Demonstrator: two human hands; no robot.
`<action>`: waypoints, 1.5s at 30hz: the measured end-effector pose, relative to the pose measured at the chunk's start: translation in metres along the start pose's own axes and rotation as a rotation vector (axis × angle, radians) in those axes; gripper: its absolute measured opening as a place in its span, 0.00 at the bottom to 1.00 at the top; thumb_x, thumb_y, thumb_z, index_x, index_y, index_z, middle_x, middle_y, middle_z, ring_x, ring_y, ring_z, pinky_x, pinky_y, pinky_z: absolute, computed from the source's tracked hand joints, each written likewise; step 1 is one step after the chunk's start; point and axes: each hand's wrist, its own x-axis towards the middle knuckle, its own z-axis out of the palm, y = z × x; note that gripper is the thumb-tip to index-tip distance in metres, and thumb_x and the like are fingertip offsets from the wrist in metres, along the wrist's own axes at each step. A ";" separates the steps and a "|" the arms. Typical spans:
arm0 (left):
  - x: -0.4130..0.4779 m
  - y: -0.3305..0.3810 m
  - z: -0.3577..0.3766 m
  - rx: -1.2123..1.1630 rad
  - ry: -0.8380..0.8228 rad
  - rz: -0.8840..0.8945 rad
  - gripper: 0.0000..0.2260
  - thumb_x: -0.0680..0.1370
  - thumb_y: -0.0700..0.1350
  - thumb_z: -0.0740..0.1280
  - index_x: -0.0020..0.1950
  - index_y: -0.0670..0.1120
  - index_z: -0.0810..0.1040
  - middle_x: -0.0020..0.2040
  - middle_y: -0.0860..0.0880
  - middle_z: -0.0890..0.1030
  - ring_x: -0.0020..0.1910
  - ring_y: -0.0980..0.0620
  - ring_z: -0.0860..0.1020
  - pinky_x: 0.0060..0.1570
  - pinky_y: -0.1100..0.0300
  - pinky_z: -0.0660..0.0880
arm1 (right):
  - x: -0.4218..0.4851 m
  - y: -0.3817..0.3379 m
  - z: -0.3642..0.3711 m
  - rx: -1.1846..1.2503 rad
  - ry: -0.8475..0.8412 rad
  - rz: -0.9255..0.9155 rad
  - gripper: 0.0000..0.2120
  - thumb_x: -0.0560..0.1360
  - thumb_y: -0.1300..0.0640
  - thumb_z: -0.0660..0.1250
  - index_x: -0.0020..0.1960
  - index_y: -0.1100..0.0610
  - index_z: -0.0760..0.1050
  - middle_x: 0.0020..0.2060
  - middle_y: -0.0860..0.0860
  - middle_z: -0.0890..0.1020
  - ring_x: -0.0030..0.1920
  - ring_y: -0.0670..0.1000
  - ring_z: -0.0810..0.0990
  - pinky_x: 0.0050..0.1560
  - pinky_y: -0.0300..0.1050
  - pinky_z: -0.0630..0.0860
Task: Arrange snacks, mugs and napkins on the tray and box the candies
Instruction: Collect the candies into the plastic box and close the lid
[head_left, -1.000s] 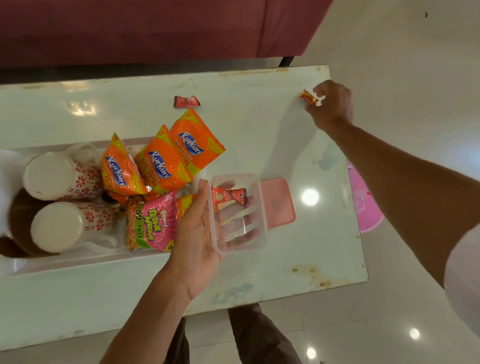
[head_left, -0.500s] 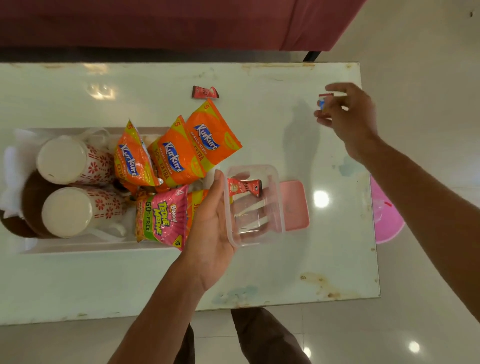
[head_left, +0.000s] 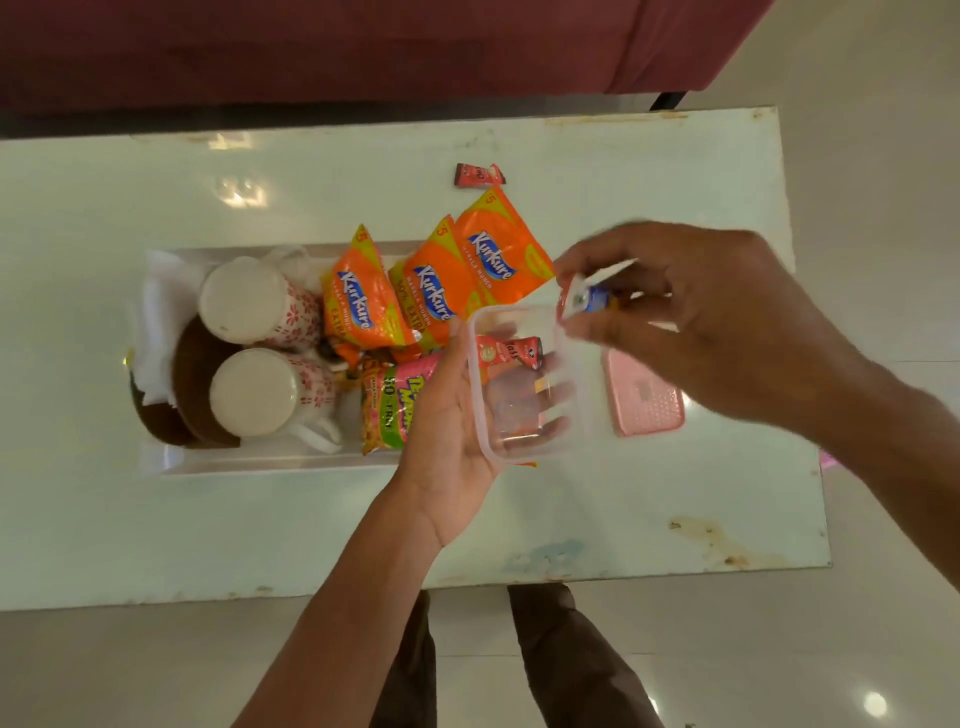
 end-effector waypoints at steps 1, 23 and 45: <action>-0.005 0.002 -0.004 0.018 -0.007 0.010 0.28 0.84 0.62 0.53 0.76 0.44 0.68 0.63 0.38 0.82 0.59 0.38 0.82 0.55 0.44 0.81 | -0.005 -0.009 0.008 -0.056 -0.037 -0.063 0.16 0.72 0.56 0.75 0.60 0.50 0.81 0.50 0.44 0.81 0.48 0.40 0.82 0.49 0.26 0.76; -0.039 0.028 -0.039 0.089 -0.022 0.012 0.24 0.83 0.61 0.53 0.71 0.50 0.75 0.60 0.45 0.83 0.56 0.46 0.84 0.64 0.33 0.74 | -0.018 -0.055 0.096 -0.350 0.080 -0.131 0.24 0.65 0.54 0.81 0.58 0.56 0.79 0.45 0.52 0.85 0.45 0.53 0.82 0.49 0.45 0.74; -0.032 0.067 -0.057 -0.104 -0.057 0.035 0.27 0.83 0.61 0.53 0.77 0.49 0.69 0.71 0.42 0.78 0.66 0.35 0.78 0.58 0.40 0.77 | 0.249 0.054 0.052 -0.484 -0.035 0.182 0.15 0.69 0.59 0.79 0.53 0.58 0.82 0.50 0.54 0.83 0.47 0.53 0.83 0.47 0.47 0.82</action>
